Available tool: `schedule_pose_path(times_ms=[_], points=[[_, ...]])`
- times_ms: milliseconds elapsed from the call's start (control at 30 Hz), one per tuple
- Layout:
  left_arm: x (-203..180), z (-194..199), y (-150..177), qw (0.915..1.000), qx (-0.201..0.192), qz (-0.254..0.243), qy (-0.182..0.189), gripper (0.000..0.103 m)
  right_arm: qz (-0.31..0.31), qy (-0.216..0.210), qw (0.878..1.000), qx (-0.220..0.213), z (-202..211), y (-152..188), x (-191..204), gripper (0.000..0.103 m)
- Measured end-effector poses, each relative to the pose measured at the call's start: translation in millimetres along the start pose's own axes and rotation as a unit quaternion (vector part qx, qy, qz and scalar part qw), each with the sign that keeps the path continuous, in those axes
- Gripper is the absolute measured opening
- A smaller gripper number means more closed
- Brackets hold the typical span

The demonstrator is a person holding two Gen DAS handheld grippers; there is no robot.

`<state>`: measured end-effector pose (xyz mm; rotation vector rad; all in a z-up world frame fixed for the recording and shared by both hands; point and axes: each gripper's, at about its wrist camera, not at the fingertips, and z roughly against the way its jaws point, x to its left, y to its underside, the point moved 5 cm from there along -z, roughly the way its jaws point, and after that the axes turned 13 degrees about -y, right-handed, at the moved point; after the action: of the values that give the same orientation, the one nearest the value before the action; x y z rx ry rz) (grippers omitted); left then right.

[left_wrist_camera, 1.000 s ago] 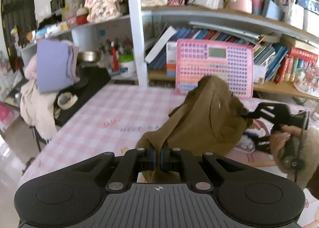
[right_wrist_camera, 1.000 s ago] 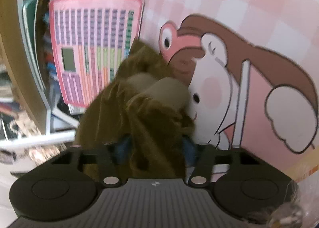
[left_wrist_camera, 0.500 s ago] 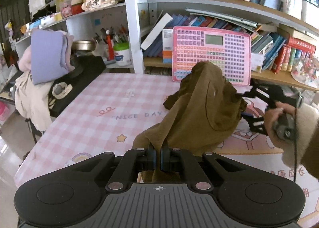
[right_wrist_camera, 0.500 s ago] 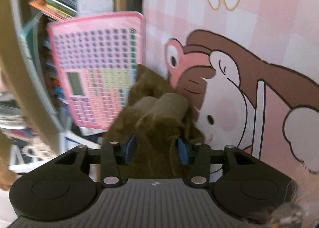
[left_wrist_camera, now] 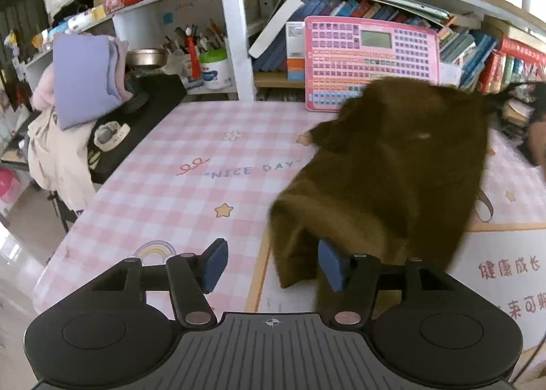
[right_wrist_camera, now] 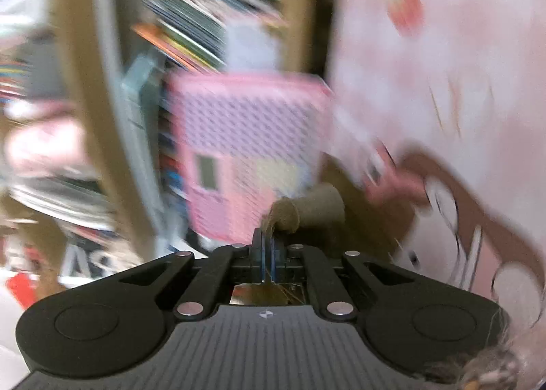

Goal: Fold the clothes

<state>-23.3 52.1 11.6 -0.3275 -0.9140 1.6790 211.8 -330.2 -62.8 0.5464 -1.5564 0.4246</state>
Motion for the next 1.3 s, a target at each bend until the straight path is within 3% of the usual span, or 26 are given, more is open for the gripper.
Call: schedule_pose_path(times_ms=[133, 233, 333, 400, 467, 567, 667, 767, 800, 900, 1000, 1167, 1233, 1267, 1300], points=[[2.3, -11.7, -8.6, 0.9999, -0.005, 0.012, 0.002, 0.060, 0.112, -0.054, 0.992, -0.008, 14.1, -15.8, 74.5, 0.003], [1.5, -11.3, -19.8, 0.9990, -0.030, 0.025, 0.019, 0.060, 0.187, -0.106, 0.977, -0.005, 12.7, -15.9, 143.4, 0.003], [3.9, -12.3, -27.5, 0.9972, -0.051, 0.037, 0.041, 0.060, 0.288, -0.151, 0.945, 0.034, 0.6, 11.2, 217.0, 0.003], [6.1, -16.3, -31.3, 0.9960, -0.057, 0.043, 0.053, 0.060, 0.361, -0.168, 0.914, 0.081, -14.4, 45.4, 255.1, 0.003], [13.2, -24.1, -32.8, 0.9956, -0.058, 0.047, 0.058, 0.060, 0.409, -0.159, 0.885, 0.153, -35.5, 91.3, 262.3, 0.003], [31.7, -39.4, -31.9, 0.9948, -0.046, 0.066, 0.061, 0.060, 0.439, -0.104, 0.852, 0.266, -63.2, 166.2, 211.0, 0.003], [47.6, -53.2, -31.0, 0.9940, -0.037, 0.078, 0.068, 0.060, 0.396, 0.035, 0.831, 0.389, -83.3, 233.4, 92.0, 0.003], [58.7, -64.2, -30.1, 0.9936, -0.033, 0.074, 0.079, 0.060, 0.360, 0.187, 0.786, 0.467, -80.1, 282.7, -22.7, 0.003], [62.4, -67.9, -29.7, 0.9934, -0.031, 0.072, 0.083, 0.060, 0.346, 0.216, 0.773, 0.486, -75.7, 296.6, -51.6, 0.004], [67.9, -76.8, -30.4, 0.9928, -0.030, 0.062, 0.098, 0.060, 0.331, 0.213, 0.785, 0.478, -71.9, 317.2, -72.0, 0.004], [68.5, -84.9, -33.5, 0.9918, -0.033, 0.050, 0.113, 0.060, 0.339, 0.218, 0.779, 0.481, -81.7, 331.0, -73.0, 0.004], [63.7, -94.3, -42.1, 0.9876, -0.041, 0.031, 0.148, 0.060, 0.350, 0.226, 0.797, 0.437, -65.8, 317.1, -56.5, 0.009], [60.7, -99.7, -45.2, 0.9862, -0.042, 0.024, 0.159, 0.060, 0.353, 0.229, 0.805, 0.419, -58.6, 310.7, -49.5, 0.023], [58.8, -102.3, -46.8, 0.9851, -0.043, 0.021, 0.165, 0.060, 0.355, 0.231, 0.809, 0.409, -55.0, 307.5, -46.0, 0.039], [56.3, -104.2, -49.0, 0.9838, -0.044, 0.020, 0.172, 0.060, 0.356, 0.232, 0.812, 0.400, -51.4, 304.3, -42.5, 0.044]])
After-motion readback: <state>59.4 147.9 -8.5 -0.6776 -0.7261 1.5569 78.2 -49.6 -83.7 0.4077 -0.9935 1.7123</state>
